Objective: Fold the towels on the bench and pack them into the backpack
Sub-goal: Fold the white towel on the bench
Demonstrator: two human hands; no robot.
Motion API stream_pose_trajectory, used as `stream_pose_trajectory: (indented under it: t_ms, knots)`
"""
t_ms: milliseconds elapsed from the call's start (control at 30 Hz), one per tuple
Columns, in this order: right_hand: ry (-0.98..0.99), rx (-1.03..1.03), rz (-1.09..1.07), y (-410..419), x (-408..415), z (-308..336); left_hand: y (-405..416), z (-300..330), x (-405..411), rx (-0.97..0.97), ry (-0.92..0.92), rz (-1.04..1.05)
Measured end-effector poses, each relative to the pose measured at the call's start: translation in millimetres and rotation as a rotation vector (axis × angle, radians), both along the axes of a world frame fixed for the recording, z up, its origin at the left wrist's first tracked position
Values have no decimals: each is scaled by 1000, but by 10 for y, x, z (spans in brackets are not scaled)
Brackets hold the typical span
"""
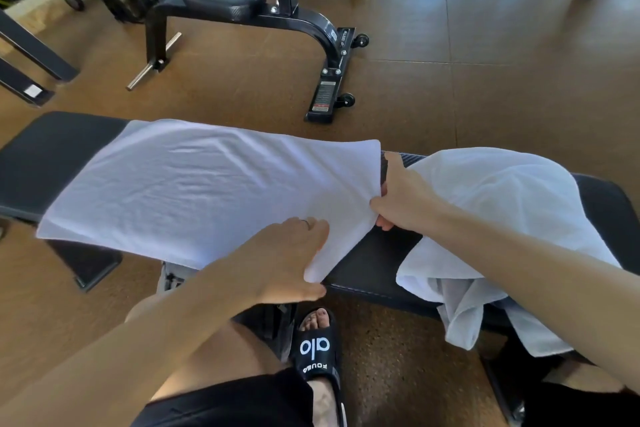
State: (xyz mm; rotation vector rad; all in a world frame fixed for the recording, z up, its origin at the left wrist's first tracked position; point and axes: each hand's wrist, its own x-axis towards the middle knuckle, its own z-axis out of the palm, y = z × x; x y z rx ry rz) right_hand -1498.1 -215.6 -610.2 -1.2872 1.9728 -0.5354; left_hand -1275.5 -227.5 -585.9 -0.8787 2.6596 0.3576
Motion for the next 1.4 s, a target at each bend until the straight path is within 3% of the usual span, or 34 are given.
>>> stream_pose_trajectory:
  t_ms: [100,167,367,467,600,767,867,967,1067,1167,1300,1400]
  knots:
    - [-346,62,-115,31,50,92,157,-93,-74,-232,-66,-176]
    - [-549,116,-93,101,128,207,134,-86,-69,-170,22,-110]
    - [-510,114,-10,289,231,276,-72,103,42,276,90,146]
    - [-532,96,-10,309,233,296,-82,31,116,271,32,106]
    - [-337,108,100,398,268,232,-49,-11,67,132,16,7]
    - [-496,-45,-31,437,307,128,-131,147,93,306,62,174]
    - [-412,34,-17,454,291,117,-193,249,138,389,11,227]
    - [-187,157,120,527,287,82,-204,210,149,381,-7,227]
    - [-3,242,259,544,281,93,-173,127,103,286,-36,169]
    - [55,305,313,420,232,247,-154,45,-4,92,14,57]
    - [346,-101,183,44,105,310,-307,-80,-144,-119,56,-20]
    - [454,-255,231,-210,37,147,-449,-195,-243,-61,-27,54]
